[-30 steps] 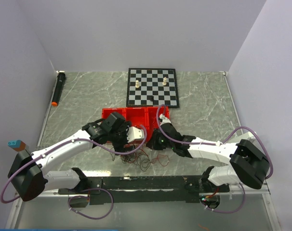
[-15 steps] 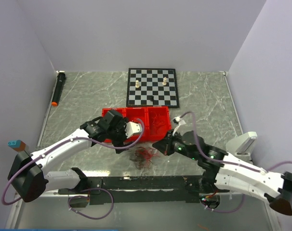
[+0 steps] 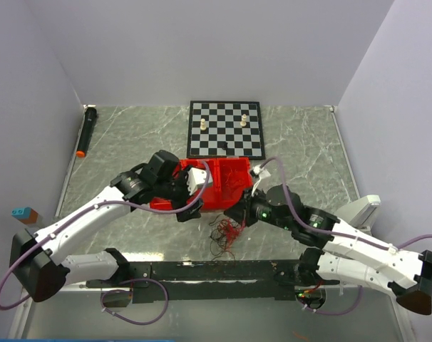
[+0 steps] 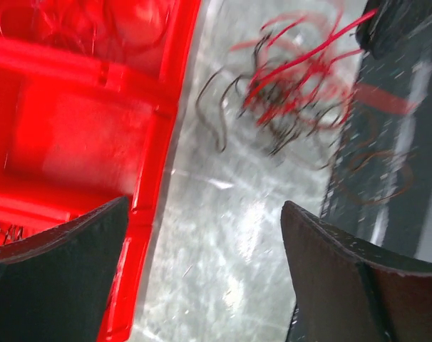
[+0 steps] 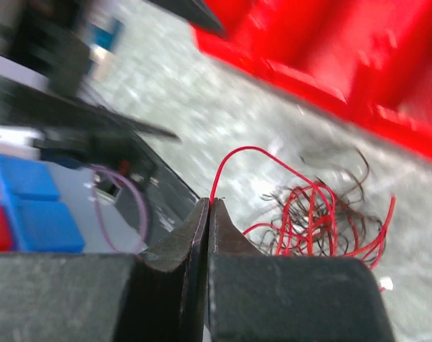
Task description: Untangle the cables
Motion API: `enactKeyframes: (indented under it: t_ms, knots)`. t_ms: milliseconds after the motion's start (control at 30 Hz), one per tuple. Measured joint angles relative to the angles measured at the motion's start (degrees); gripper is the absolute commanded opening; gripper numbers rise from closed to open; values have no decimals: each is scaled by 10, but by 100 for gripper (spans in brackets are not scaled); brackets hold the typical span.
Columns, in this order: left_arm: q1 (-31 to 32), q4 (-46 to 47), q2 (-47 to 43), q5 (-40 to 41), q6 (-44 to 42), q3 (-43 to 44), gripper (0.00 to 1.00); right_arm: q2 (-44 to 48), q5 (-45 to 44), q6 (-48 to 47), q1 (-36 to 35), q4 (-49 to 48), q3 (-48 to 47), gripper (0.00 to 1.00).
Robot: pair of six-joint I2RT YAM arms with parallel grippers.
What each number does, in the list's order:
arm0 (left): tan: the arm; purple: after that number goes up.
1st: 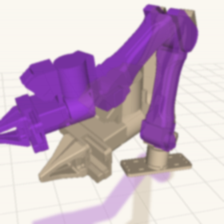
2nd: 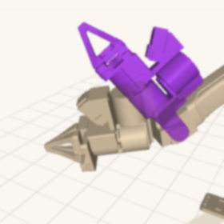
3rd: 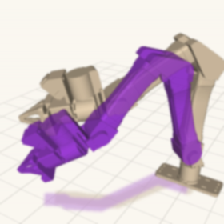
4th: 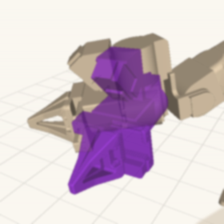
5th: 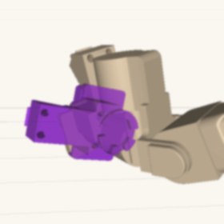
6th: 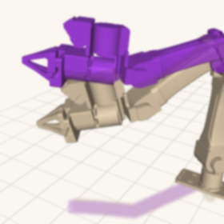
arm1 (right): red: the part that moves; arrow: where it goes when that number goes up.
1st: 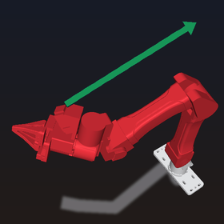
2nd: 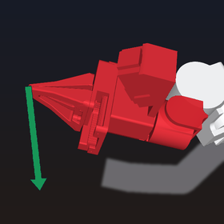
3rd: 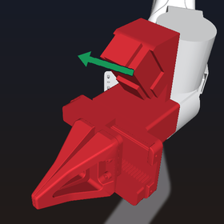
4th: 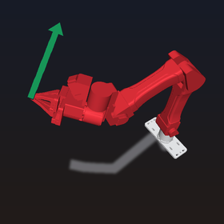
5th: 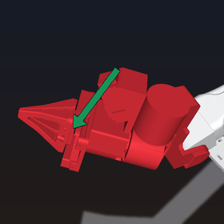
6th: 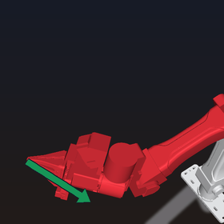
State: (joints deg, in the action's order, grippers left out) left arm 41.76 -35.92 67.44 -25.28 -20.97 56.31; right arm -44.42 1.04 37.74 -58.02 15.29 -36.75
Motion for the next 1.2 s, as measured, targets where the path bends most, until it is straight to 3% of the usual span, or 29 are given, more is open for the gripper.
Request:
enactKeyframes:
  t_ms: [267, 533, 800, 1033, 1200]
  knots:
    - [1, 18, -44, -52, 33, -14, 95, -3, 8, -50, -3, -4, -129, 0]
    - [1, 52, -55, -64, 45, -64, 91, -1, 34, -66, -3, -12, -141, 0]
    - [3, 115, -49, -98, 98, -65, 98, -37, 61, -69, -5, -42, -160, 0]
    - [3, 139, -50, -127, 115, -78, 82, -59, 73, -76, -5, -64, -197, 0]
    - [3, 143, -54, -138, 116, -96, 87, -60, 75, -76, -5, -71, -202, 0]
